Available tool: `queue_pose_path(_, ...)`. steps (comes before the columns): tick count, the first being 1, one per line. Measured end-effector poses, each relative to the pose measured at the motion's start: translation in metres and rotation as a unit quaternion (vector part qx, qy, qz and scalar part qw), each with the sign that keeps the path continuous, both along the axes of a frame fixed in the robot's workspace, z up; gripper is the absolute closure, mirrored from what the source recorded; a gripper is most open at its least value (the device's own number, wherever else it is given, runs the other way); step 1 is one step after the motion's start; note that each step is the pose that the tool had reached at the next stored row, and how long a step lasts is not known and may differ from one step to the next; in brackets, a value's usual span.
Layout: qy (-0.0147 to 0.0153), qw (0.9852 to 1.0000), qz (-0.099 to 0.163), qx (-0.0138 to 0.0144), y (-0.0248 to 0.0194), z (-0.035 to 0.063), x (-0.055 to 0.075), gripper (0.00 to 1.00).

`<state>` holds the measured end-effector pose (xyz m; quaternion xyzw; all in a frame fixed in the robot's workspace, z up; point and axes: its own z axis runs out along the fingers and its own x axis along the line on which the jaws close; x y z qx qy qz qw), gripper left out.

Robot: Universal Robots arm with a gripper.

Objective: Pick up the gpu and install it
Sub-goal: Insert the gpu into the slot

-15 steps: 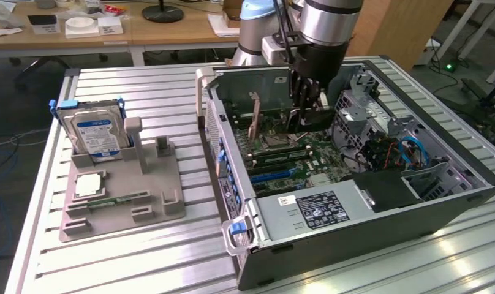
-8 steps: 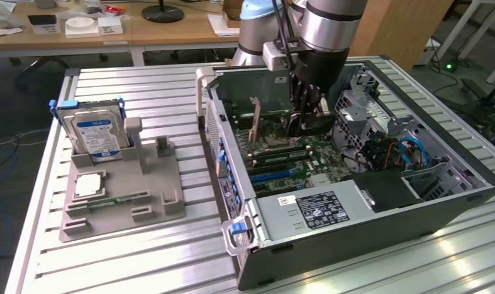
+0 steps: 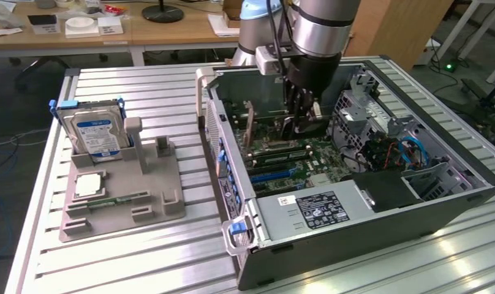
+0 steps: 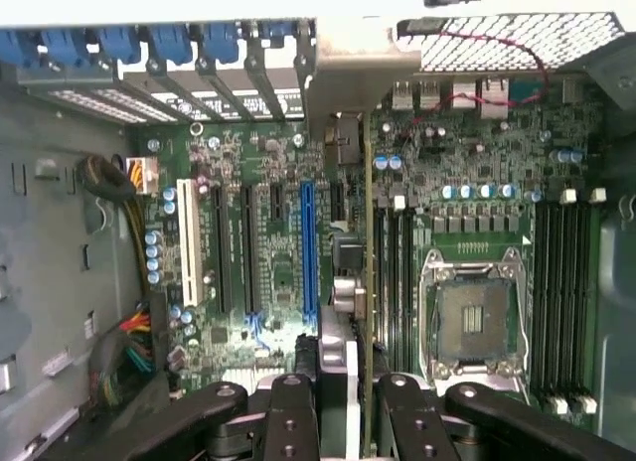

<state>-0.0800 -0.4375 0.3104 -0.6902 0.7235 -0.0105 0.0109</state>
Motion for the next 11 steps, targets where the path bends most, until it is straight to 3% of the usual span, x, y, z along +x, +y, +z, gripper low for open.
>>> queue_pose_path(3,0.0000,1.0000,0.000,0.0000,-0.0009,-0.0043,0.000,0.72)
queue_pose_path(6,0.0000,1.0000,0.000,0.0001,-0.0057,-0.0080,0.000,0.72)
queue_pose_path(11,0.0000,1.0000,0.000,0.0000,-0.0064,-0.0165,-0.007,0.72)
